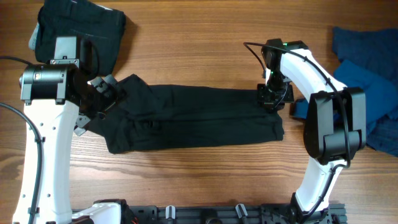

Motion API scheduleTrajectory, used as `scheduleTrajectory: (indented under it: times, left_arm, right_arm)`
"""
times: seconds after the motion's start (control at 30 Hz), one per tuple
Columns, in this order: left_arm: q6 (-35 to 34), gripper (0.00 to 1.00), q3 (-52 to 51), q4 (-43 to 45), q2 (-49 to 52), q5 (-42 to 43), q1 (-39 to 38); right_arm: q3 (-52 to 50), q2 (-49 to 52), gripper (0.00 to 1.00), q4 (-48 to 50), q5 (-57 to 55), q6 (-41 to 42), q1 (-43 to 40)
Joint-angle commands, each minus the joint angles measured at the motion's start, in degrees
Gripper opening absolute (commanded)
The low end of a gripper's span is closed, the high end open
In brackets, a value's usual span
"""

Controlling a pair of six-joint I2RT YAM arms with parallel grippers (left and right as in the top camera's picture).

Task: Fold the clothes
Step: 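Grasp the black shirt strip's right end corner with the right gripper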

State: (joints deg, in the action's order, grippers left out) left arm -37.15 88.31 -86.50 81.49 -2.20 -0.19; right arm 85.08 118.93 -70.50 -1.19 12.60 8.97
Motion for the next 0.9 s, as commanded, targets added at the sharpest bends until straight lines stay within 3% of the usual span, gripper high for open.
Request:
scheduleTrajectory:
  times: [0.0, 0.53, 0.73, 0.8, 0.87]
  left_arm:
    - [0.94, 1.00, -0.35, 0.13, 0.02, 0.22, 0.42]
    - [0.94, 1.00, -0.35, -0.96, 0.02, 0.22, 0.42]
    - [0.96, 1.00, -0.35, -1.01, 0.02, 0.22, 0.42]
    - [0.98, 1.00, -0.35, -1.03, 0.02, 0.22, 0.42]
    - [0.96, 1.00, -0.35, -0.94, 0.02, 0.20, 0.42]
  right_arm:
    - [-0.44, 0.87, 0.16, -2.01, -2.05, 1.53, 0.00]
    - [-0.46, 0.87, 0.24, 0.76, -2.01, 1.33, 0.00]
    - [-1.40, 0.87, 0.36, 0.81, -2.23, 1.29, -0.22]
    - [-3.21, 0.87, 0.35, 1.86, -2.54, 1.40, -0.70]
    - [-4.74, 0.87, 0.24, 3.04, -2.49, 1.86, -1.20]
